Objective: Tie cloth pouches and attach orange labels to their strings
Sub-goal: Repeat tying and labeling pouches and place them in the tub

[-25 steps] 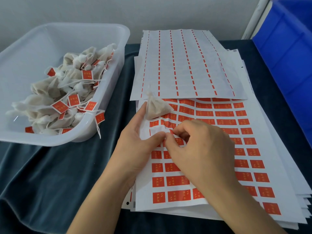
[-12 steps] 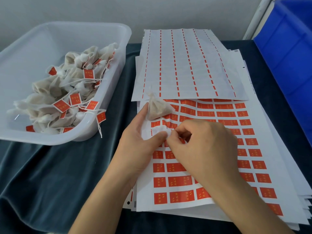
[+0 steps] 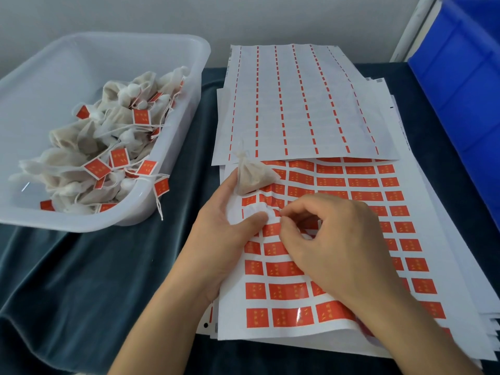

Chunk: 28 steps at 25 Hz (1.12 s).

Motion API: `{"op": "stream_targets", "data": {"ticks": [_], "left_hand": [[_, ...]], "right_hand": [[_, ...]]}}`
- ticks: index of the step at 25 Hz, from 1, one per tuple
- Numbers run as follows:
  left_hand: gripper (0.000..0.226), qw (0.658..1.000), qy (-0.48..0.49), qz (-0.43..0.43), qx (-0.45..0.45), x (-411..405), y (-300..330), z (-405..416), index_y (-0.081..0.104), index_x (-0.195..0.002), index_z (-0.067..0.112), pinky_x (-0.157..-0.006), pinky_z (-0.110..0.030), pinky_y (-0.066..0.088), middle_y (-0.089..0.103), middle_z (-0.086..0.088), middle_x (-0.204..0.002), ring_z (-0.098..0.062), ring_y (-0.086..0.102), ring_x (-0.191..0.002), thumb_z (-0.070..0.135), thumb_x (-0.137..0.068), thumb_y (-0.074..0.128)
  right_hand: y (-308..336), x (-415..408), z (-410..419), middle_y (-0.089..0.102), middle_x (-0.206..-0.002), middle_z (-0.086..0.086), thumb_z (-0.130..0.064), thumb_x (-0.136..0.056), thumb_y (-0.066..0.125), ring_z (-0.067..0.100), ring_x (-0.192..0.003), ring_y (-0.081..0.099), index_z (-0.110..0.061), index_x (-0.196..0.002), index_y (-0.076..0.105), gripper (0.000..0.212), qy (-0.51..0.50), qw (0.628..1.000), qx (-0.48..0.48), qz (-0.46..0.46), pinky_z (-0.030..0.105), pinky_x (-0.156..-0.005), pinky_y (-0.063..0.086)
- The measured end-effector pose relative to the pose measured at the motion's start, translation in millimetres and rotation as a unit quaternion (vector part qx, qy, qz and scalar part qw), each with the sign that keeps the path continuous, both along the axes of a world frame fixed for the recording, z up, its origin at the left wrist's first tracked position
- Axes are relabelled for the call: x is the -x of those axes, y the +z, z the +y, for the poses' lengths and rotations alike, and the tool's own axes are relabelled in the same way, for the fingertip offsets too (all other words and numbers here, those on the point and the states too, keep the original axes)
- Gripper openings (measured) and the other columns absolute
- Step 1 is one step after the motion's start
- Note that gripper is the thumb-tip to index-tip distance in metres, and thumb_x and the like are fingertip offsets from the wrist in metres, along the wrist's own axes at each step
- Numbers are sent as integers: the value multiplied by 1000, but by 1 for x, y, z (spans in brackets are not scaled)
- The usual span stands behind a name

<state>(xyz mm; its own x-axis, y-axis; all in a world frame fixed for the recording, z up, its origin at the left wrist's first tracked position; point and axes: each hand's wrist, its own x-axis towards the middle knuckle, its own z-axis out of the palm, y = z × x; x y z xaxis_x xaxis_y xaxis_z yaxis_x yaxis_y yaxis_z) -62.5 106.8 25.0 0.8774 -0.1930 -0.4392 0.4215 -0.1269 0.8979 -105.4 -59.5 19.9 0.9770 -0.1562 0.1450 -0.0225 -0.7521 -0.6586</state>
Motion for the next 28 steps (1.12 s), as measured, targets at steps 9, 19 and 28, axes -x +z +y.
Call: {"op": "stream_targets", "data": {"ticks": [9,19,28], "left_hand": [[55,997,44,23,56,-3,-4,-2,61,-115,63,-59,-40,65,82,4,-99,-29,81,-80,16,-92,79],[54,993,61,16,95,0,-3,-6,62,-126,52,-64,-44,66,82,1,-103,-31,81,-84,16,-91,80],[54,992,59,1,108,6,-3,-9,61,-132,48,-69,-49,66,82,-3,-105,-35,80,-84,18,-92,80]], "right_hand": [[-7,6,10,66,-98,-22,-44,-86,74,-1,-85,64,-36,-108,67,24,-19,999,-19,-22,13,-75,49],[3,7,13,62,-92,-25,-44,-87,75,-8,-81,60,-37,-97,67,14,-26,999,-34,-32,-1,-65,39],[10,-1,15,64,-80,-23,-48,-86,76,-5,-68,60,-35,-88,69,14,-58,998,-25,-13,4,-62,40]]}}
